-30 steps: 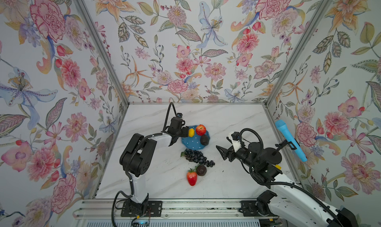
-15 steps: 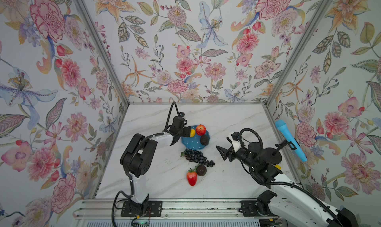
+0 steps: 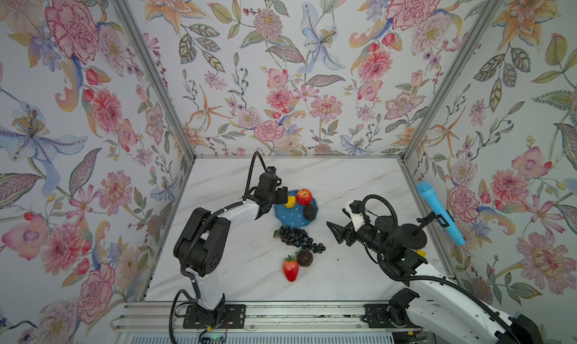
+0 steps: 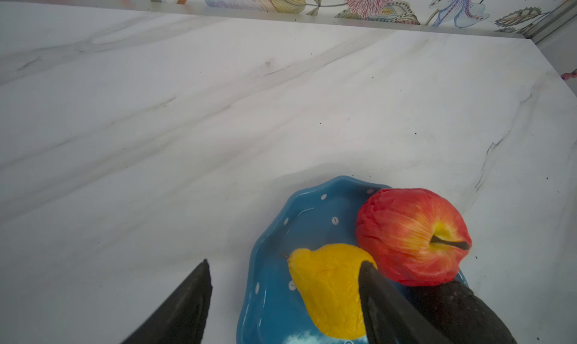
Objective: Arrange fruit in a fruit bowl
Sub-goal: Move the fruit to the fruit bowl.
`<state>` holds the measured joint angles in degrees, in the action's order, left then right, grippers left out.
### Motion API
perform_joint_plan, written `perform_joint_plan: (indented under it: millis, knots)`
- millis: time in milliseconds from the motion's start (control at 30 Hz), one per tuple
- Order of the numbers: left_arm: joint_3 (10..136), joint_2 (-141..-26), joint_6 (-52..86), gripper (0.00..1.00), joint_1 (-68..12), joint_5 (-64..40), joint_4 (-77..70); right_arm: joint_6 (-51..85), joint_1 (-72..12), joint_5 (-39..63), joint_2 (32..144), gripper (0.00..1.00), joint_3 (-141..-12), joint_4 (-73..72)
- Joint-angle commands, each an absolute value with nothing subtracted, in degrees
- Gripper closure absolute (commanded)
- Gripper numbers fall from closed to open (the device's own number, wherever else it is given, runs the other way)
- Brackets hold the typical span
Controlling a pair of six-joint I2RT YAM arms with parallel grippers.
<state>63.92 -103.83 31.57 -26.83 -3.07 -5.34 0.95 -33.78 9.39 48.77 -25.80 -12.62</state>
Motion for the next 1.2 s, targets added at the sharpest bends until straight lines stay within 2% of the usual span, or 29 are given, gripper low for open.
perform_joint_plan:
  millis: [0, 200, 600, 867, 1167]
  knots:
    - [66.2, -104.9, 38.3, 0.27, -27.2, -6.7, -3.3, 1.6, -34.3, 8.8, 49.4, 0.15, -26.3, -12.5]
    - [68.5, -108.3, 44.0, 0.37, -25.8, -11.5, -3.5, 1.7, -34.5, 8.8, 49.2, 0.15, -26.3, -12.3]
    - [70.5, -112.9, 46.3, 0.51, -23.8, -10.6, -3.3, 2.0, -34.7, 8.5, 47.8, 0.15, -25.5, -11.8]
    - [69.9, -113.6, 47.3, 0.67, -23.3, -11.8, -5.3, 2.1, -34.8, 8.6, 48.1, 0.15, -25.4, -11.9]
    - [69.1, -114.2, 48.2, 0.74, -22.6, -13.5, -6.9, 2.3, -34.9, 8.6, 48.3, 0.15, -25.4, -12.1]
